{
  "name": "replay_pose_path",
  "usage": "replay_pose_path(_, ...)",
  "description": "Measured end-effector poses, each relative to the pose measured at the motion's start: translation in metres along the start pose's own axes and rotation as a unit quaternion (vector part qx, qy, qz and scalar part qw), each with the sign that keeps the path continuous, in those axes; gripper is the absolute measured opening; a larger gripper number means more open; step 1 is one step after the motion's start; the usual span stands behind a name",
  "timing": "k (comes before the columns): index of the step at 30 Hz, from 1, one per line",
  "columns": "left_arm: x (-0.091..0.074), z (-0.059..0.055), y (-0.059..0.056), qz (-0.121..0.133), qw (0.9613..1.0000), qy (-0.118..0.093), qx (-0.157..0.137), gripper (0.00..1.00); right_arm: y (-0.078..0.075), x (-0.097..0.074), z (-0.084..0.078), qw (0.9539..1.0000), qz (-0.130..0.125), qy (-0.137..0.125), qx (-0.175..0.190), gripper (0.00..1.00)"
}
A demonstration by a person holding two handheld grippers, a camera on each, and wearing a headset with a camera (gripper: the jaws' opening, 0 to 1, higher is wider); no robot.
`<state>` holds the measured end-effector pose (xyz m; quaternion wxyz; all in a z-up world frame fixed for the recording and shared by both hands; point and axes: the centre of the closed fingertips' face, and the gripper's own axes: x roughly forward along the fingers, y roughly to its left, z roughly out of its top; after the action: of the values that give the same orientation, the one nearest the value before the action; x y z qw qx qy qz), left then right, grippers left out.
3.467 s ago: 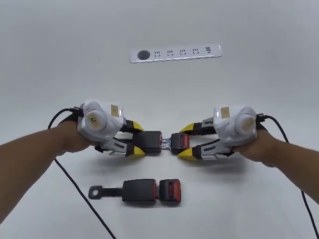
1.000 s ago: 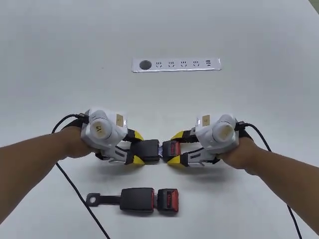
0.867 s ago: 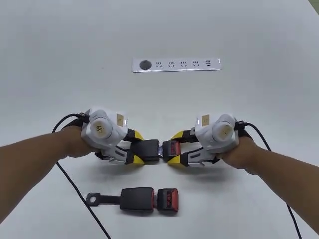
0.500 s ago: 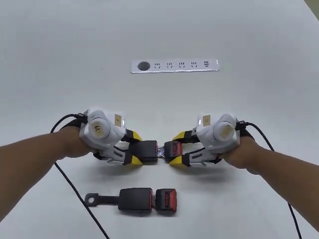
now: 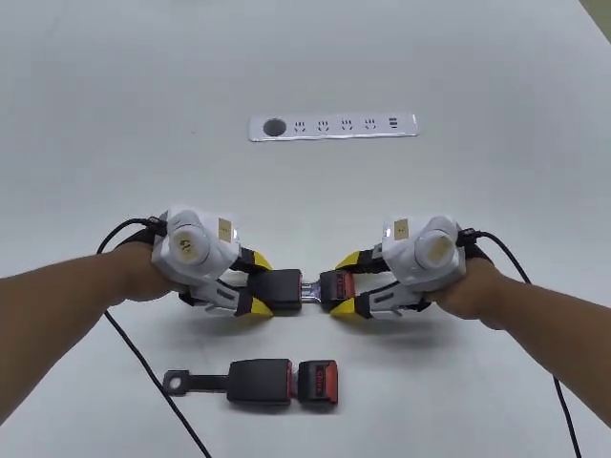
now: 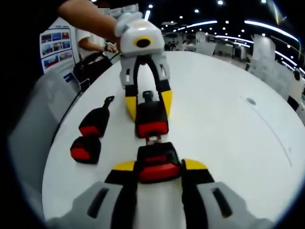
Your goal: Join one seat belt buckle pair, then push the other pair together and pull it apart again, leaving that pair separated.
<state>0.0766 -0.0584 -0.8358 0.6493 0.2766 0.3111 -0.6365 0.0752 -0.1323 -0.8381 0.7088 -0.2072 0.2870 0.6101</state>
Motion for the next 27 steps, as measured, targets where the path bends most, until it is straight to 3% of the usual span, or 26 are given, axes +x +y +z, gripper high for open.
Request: replay_pose_path(27,0.001,-0.001,0.000,-0.001,1.0000,0.003,-0.006,0.34,-0.006,-0.045,-0.040,0.9996,-0.017,0.011,0.021,0.36)
